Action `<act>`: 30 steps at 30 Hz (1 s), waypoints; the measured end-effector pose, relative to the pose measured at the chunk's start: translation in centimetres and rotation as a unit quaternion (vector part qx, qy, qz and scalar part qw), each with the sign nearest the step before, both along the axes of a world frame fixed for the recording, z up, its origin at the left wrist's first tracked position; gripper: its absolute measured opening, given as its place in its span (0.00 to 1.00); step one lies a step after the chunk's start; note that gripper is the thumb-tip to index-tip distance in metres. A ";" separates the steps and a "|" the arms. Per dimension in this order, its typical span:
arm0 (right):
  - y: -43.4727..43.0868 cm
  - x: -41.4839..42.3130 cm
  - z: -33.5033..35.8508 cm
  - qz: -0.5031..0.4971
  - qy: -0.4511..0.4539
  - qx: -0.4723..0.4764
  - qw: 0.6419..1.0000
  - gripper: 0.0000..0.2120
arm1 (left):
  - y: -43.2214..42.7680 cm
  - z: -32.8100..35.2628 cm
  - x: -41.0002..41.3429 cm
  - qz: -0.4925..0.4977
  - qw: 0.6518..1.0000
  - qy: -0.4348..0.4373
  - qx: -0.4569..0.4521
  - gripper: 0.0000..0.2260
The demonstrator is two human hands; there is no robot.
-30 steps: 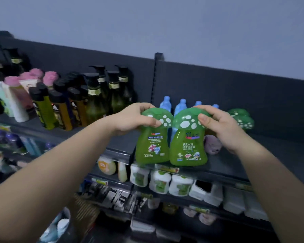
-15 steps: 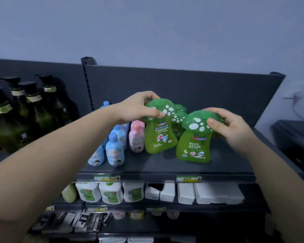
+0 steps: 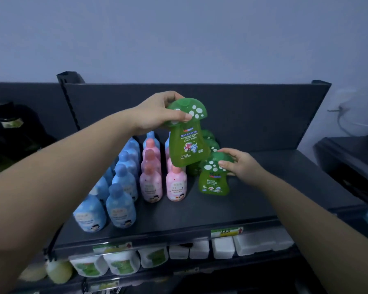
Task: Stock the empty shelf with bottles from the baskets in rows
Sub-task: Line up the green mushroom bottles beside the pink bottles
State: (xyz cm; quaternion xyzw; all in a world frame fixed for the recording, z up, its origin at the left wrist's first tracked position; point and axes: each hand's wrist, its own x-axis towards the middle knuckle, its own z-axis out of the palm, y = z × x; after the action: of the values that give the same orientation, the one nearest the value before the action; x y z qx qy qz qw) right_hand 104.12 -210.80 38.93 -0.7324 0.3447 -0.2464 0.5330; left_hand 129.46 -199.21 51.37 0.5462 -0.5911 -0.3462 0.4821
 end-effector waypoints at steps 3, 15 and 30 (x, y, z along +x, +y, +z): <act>-0.6 0.7 -0.6 0.014 0.017 0.014 1.000 0.16 | -1.5 0.1 0.9 -0.006 1.000 0.006 -0.008 0.18; -1.7 -0.5 -2.0 0.024 0.040 -0.043 0.998 0.28 | -4.5 -0.1 2.1 -0.019 0.999 0.028 -0.013 0.16; -4.8 1.0 1.3 0.123 0.236 -0.229 0.936 0.30 | -3.0 1.3 1.4 0.032 0.998 -0.047 -0.009 0.16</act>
State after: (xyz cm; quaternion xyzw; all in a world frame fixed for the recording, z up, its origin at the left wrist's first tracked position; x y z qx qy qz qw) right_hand 105.09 -215.57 40.22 -0.9084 0.3023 -0.0715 0.2798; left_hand 130.88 -202.21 52.63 0.5763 -0.5984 -0.2987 0.4696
